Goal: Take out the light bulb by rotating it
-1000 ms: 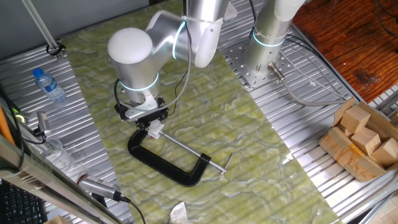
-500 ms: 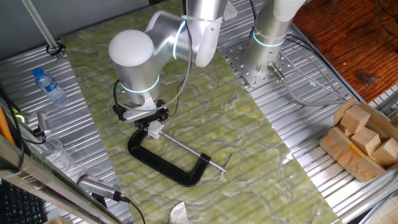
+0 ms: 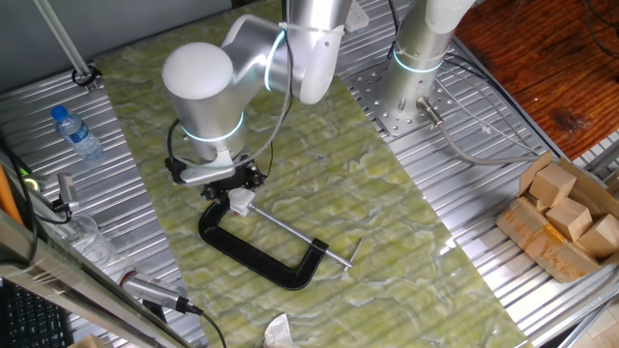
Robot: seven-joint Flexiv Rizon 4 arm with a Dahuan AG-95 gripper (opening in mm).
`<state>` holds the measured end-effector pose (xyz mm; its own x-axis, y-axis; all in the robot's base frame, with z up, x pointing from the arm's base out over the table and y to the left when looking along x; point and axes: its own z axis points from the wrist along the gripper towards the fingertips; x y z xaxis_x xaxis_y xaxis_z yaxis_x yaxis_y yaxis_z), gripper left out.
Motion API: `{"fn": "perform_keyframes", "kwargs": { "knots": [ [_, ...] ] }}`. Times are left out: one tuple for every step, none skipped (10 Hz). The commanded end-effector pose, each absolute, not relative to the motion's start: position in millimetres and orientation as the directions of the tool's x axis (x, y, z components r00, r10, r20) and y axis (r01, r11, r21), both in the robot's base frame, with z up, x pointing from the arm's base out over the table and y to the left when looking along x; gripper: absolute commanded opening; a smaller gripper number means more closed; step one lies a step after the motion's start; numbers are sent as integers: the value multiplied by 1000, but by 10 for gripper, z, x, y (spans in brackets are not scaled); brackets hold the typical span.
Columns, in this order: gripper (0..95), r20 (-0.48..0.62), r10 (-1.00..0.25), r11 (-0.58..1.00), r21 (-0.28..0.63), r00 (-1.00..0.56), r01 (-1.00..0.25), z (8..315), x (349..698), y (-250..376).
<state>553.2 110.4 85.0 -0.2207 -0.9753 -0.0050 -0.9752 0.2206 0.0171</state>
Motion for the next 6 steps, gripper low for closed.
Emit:
{"fn": "perform_keyframes", "kwargs": {
  "knots": [
    [760,9,-781,625,29,-625,-780,909,5537,1106],
    [950,7,-695,719,30,-719,-695,923,5537,1105],
    [950,1,-588,808,37,-809,-588,939,5538,1096],
    [950,-3,-508,860,47,-861,-507,947,5541,1086],
    [950,-2,-437,898,50,-899,-436,948,5542,1085],
    [950,2,-366,929,55,-931,-366,948,5542,1084]
  ]
}}
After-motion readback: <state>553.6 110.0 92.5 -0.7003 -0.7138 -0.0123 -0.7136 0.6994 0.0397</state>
